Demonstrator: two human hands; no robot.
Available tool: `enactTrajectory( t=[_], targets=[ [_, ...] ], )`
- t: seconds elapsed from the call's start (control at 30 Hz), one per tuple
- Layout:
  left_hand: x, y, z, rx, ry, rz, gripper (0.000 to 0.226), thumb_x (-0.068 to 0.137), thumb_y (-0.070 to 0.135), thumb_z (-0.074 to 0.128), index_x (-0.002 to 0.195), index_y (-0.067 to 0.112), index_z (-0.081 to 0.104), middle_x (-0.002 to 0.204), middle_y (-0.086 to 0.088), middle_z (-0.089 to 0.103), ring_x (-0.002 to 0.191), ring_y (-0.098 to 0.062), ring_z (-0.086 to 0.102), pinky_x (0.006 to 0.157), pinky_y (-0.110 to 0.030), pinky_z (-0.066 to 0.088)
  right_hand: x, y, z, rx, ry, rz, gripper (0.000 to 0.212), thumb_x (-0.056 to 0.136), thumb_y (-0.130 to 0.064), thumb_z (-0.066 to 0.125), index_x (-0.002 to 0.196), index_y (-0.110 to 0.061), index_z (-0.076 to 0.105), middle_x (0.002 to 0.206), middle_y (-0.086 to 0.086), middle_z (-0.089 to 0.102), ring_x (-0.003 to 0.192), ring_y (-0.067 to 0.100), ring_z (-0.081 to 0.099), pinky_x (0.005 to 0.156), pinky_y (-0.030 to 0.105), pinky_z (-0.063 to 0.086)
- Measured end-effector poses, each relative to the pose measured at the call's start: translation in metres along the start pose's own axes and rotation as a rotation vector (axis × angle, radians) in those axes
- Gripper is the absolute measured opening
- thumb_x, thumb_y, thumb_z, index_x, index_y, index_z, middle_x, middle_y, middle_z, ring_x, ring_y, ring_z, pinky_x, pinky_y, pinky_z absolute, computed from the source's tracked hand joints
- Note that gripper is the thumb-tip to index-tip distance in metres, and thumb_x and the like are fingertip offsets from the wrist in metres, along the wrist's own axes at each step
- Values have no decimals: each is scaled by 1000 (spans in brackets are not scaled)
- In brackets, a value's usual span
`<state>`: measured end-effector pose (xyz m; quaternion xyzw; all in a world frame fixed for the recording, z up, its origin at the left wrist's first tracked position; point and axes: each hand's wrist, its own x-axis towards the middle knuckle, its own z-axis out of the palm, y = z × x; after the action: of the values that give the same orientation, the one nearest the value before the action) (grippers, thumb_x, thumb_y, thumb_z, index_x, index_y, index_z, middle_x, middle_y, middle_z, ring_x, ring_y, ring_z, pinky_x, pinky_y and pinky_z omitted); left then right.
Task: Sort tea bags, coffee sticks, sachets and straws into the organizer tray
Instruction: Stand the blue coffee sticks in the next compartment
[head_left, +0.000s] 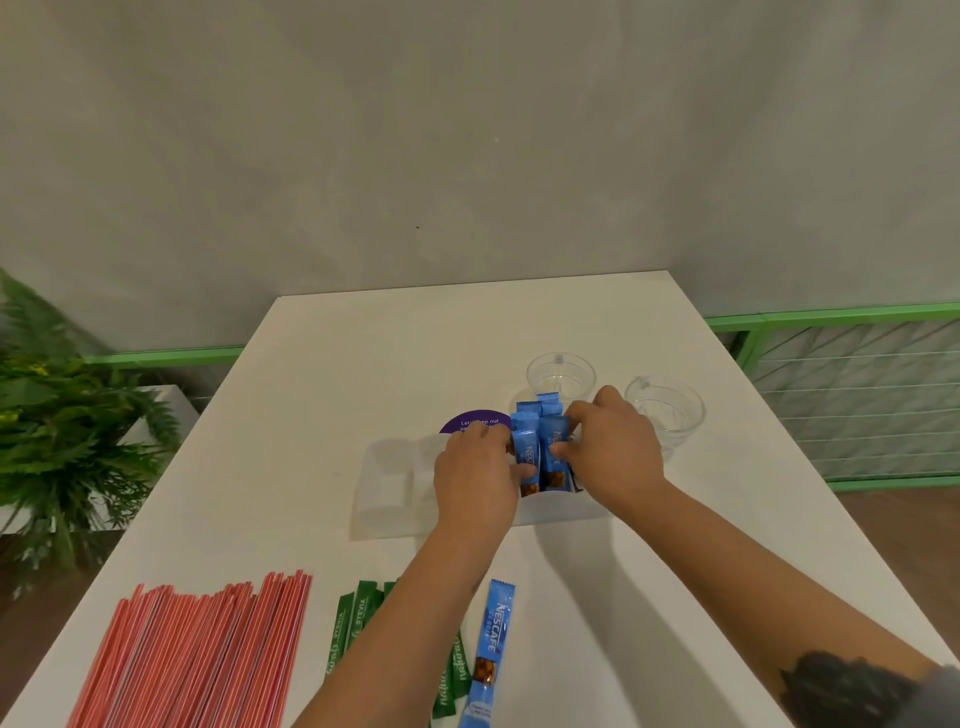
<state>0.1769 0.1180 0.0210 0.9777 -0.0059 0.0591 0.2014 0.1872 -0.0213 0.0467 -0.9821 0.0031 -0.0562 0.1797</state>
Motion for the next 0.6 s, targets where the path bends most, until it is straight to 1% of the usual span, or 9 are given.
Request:
enactTrajectory(
  t=[0.07,0.13,0.23,0.3,0.37,0.5,0.6],
  targets=[
    [-1,1,-1,-71,24,-16,38,81,35,69,111,17,55,112,-1,59,103,-20,53,81,-35,46,0,-1,2,5,26,1,32,81,-35,69,107,-19,58,107,4,51,92,23,54,80,33,43],
    [-3,3,-3,-155,54,-48,46,76,30,75,113,15,50,111,-1,58,101,-18,55,80,-34,47,0,-1,3,26,43,5,39,79,-32,71,110,-18,53,109,3,52,90,22,54,78,33,44],
    [-6,6,-4,-204,71,-52,50,74,25,77,112,13,46,111,-2,57,98,-18,56,76,-33,46,0,0,4,74,74,-3,43,75,-25,75,108,-15,49,107,4,52,79,20,47,71,32,40],
    [-9,7,-4,-234,77,-45,51,74,22,77,112,12,45,112,-2,56,98,-18,57,76,-34,47,-2,0,5,103,95,-21,43,72,-19,75,105,-12,48,105,6,51,75,18,42,67,31,36],
    [-10,8,-3,-256,81,-52,53,73,21,78,112,12,44,112,-2,55,99,-19,57,77,-36,48,-3,1,4,121,104,-37,42,71,-15,75,102,-11,48,102,6,51,73,19,42,65,31,33],
    [-16,9,-5,-296,113,-60,55,70,23,80,112,14,44,111,1,53,98,-17,55,79,-39,50,-8,0,1,143,98,-48,39,70,-13,73,99,-11,47,100,5,49,72,21,43,66,33,37],
    [-23,9,-9,-311,148,-52,50,75,22,76,113,12,44,112,0,51,98,-17,53,78,-35,48,-14,0,-4,181,121,-56,34,74,-17,70,98,-11,47,97,1,45,72,20,44,67,33,38]
  ],
)
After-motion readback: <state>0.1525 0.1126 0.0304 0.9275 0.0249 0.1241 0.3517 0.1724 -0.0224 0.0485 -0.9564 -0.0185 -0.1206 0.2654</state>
